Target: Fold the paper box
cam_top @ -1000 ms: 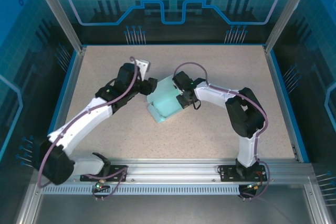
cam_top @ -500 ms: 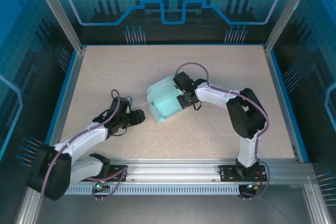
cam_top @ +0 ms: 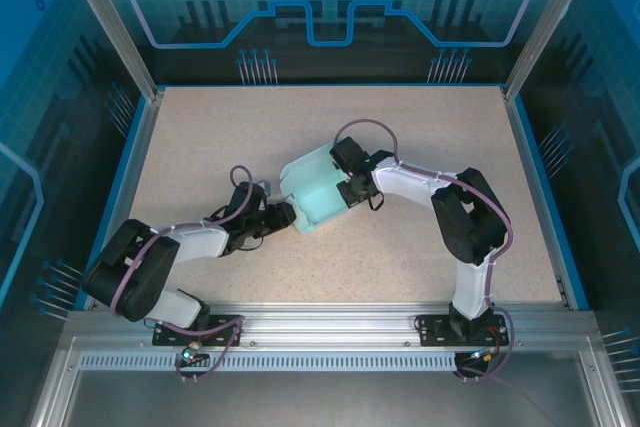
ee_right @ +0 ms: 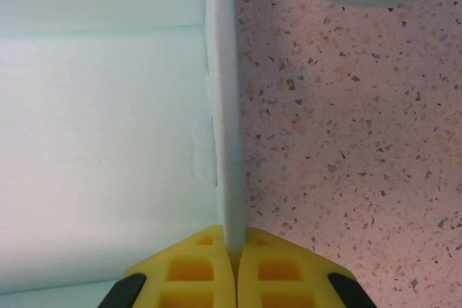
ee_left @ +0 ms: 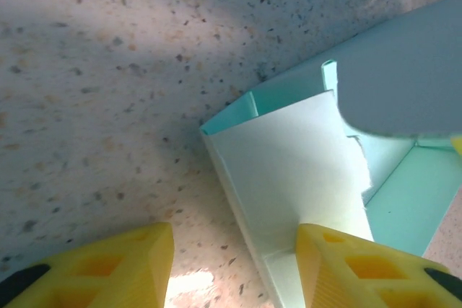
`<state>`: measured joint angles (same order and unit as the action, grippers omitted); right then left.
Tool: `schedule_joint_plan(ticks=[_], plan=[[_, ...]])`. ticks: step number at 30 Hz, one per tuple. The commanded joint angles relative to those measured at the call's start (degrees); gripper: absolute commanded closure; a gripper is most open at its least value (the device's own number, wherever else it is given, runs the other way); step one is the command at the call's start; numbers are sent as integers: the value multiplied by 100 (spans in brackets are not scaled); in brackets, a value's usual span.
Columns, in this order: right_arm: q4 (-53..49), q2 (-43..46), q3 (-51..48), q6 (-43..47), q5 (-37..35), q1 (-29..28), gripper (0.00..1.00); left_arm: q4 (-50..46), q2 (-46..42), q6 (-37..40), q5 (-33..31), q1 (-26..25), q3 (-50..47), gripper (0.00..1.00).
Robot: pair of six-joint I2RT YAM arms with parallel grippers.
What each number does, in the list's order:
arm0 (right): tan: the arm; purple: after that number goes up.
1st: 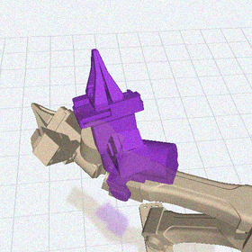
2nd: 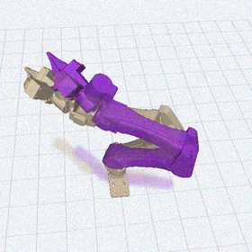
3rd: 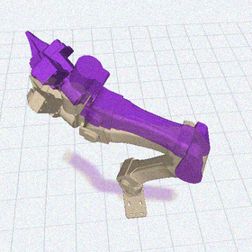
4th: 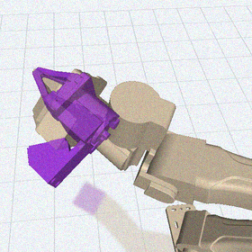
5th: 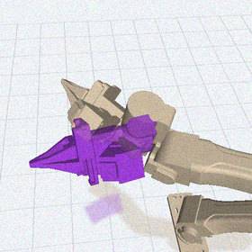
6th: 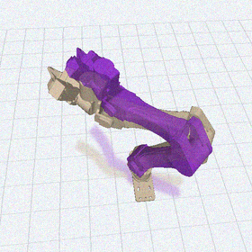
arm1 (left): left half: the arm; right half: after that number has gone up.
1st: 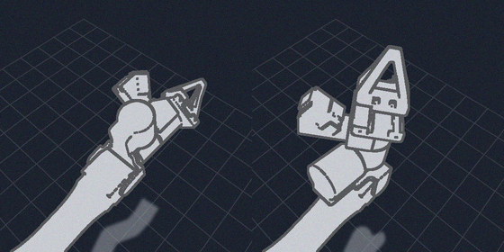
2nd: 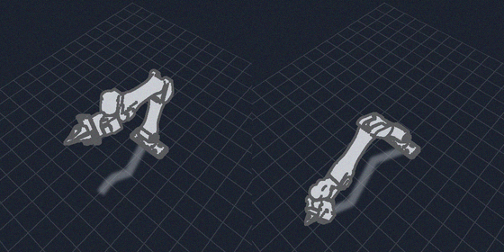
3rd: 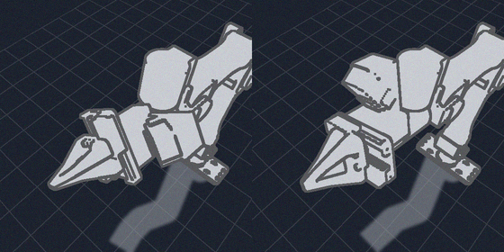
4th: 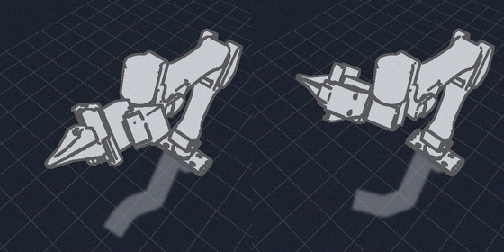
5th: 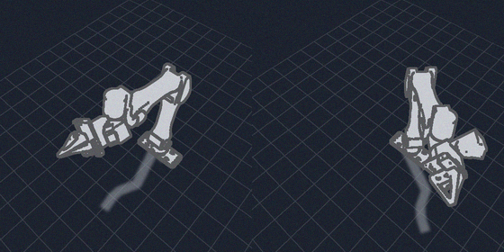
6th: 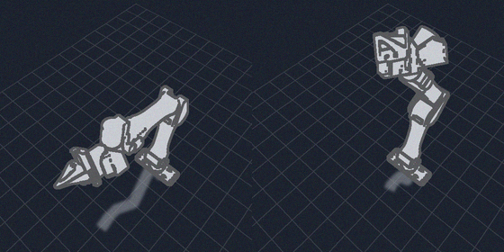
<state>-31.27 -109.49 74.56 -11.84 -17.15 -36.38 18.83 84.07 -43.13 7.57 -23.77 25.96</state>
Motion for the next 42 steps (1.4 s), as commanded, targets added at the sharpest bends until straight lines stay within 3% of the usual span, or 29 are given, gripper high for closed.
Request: schedule_joint_plan(ticks=[1, 11, 19, 26, 42], plan=[[-239, -29, -21, -51, 98, -33, 96, 789, 169, -310, 17, -120, -163, 51], [-153, -11, -100, -170, 216, -115, 95, 1342, 270, -547, -120, -358, -190, 51], [-121, -2, -100, -214, 286, -181, 96, 1408, 498, -631, -88, -471, -100, 63], [116, 159, -287, -414, 482, -253, 96, 1261, 509, -712, -174, -536, -23, 66], [1277, 819, -1133, -1555, 840, -597, 97, 536, 159, -679, -1140, -552, -117, 72]])
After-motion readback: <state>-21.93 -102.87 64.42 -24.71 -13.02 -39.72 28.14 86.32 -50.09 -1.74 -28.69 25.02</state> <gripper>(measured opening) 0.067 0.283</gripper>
